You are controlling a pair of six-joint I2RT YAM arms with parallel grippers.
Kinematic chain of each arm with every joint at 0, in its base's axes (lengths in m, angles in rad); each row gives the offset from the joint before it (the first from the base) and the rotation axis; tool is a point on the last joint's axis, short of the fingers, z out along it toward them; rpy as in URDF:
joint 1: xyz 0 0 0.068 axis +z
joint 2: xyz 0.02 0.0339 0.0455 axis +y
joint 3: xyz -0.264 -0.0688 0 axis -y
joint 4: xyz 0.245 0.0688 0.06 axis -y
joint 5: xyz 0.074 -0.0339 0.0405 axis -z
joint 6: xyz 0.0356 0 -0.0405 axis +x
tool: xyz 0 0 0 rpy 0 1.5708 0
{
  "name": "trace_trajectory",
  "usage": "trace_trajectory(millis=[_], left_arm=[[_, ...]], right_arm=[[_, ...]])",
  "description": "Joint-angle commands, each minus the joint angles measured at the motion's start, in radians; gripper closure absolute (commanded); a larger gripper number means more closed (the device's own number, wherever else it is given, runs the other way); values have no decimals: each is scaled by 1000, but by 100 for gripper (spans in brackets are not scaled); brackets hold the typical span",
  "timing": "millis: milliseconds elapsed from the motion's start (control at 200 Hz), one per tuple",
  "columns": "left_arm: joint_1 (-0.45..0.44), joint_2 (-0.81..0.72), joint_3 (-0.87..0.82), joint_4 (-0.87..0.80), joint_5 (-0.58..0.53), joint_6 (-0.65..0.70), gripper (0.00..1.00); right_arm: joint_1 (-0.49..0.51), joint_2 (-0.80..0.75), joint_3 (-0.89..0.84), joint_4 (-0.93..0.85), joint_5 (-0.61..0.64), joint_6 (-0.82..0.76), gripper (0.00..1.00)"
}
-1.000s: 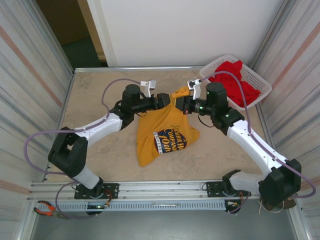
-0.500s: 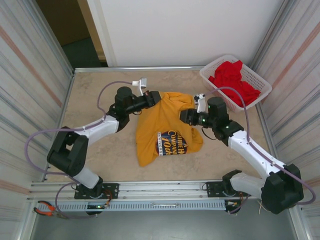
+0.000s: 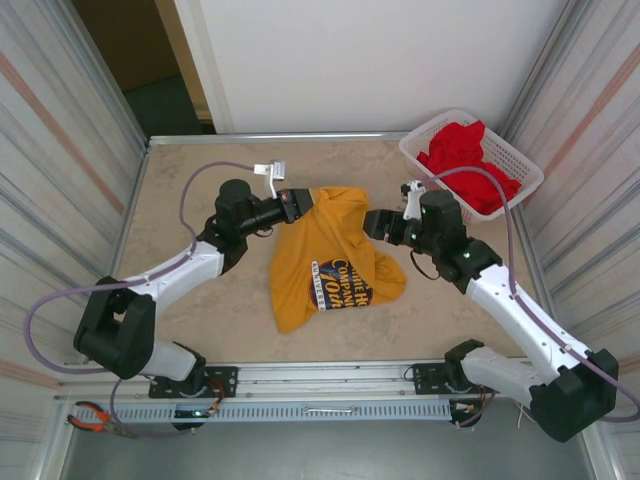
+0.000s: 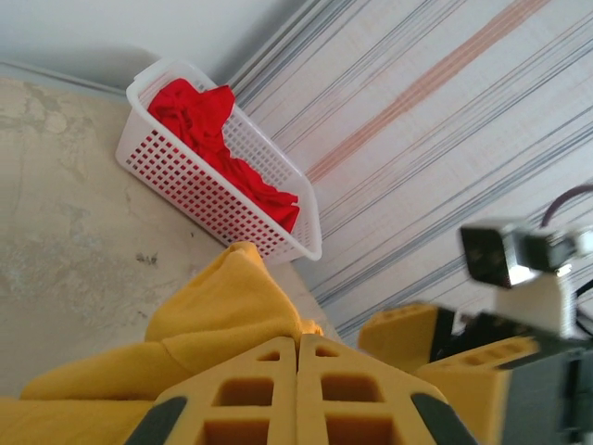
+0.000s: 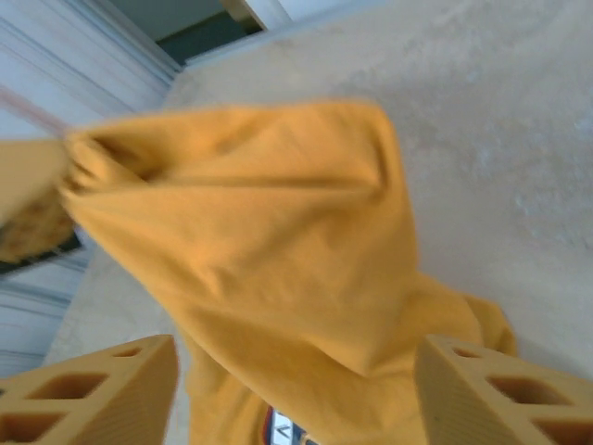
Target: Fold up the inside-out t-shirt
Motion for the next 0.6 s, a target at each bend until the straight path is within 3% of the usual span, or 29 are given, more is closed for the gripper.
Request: trace_trajectory(millis=[0, 240, 476, 556, 596], left_arm=[[-3, -48, -21, -3, 30, 59, 100], [-27, -60, -33, -12, 26, 78, 100], [-30, -76, -29, -19, 18, 80, 100], [-30, -79, -26, -38, 4, 86, 100], [-30, -81, -29, -44, -6, 90, 100]], right_arm=[[4, 71, 83, -39, 41, -49, 26], [1, 267, 211, -30, -31, -89, 21], [2, 417, 219, 10, -123, -88, 23], [0, 435, 193, 54, -181, -65, 36], [-1, 436, 182, 77, -203, -52, 53]])
